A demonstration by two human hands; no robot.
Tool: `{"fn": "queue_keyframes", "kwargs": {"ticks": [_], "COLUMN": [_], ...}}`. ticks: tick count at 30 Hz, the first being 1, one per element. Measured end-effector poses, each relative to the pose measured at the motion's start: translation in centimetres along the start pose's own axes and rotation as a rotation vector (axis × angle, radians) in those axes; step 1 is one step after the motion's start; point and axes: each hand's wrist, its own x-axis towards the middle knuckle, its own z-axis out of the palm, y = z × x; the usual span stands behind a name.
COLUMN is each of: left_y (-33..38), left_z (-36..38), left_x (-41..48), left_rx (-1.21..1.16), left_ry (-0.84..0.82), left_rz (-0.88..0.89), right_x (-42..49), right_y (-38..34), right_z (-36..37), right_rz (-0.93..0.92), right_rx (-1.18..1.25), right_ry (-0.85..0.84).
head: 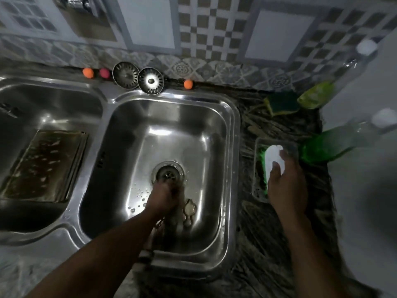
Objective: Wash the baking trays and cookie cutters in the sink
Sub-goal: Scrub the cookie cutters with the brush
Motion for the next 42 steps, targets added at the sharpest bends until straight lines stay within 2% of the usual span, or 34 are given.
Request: {"fn": "queue_keyframes", "kwargs": {"ticks": [5, 9, 13, 16, 18, 22, 26, 30, 35, 42], "left_y": [-0.4, 1.1, 0.6, 0.5, 0.4, -0.3, -1.0, -2.2, -3.8, -6.5], "left_z": [-1.4, -3.2, -4.3, -5.7, -6.8, -9.2, -12.3, -15.4, -17.3, -19.1], "left_x": [0.6, -0.3, -0.3, -0.7, -0.8, -1.0, -1.1, -1.5, -1.3, 0.4], "left_rx": [-0.269, -0.507, -0.724, -0.955, -1.027, -1.057, -1.045, -1.005, -0.981, -0.920], "left_ry": [0.033, 0.106, 0.099, 0.043, 0.041, 0.013, -0.016, -0.078, -0.165, -0.128], "left_rz": [-0.026, -0.170, -0.310, -0.297, -0.250, -0.170, -0.027, 0.120, 0.169, 0.145], "right_x": [-0.3, -0.6, -0.4, -0.5, -1.2, -3.7, -6.5, -8.2, -8.0, -7.3], "right_y": [-0.2, -1.1, -1.8, -3.7, -6.1, -11.8, -15.7, -18.8, -21.6, -23.2], "right_z": [-0.9, -1.9, -3.1, -4.1, -4.2, -1.0, 4.1, 7.2, 9.2, 9.9], "right_rz": [-0.011, -0.053, -0.078, -0.118, -0.165, -0.346, -0.408, -0.455, -0.363, -0.270], "right_rx": [0.032, 0.086, 0.056, 0.096, 0.192, 0.282, 0.332, 0.376, 0.408, 0.450], "right_ry": [0.069, 0.137, 0.154, 0.218, 0.230, 0.071, -0.178, -0.324, -0.327, -0.271]}}
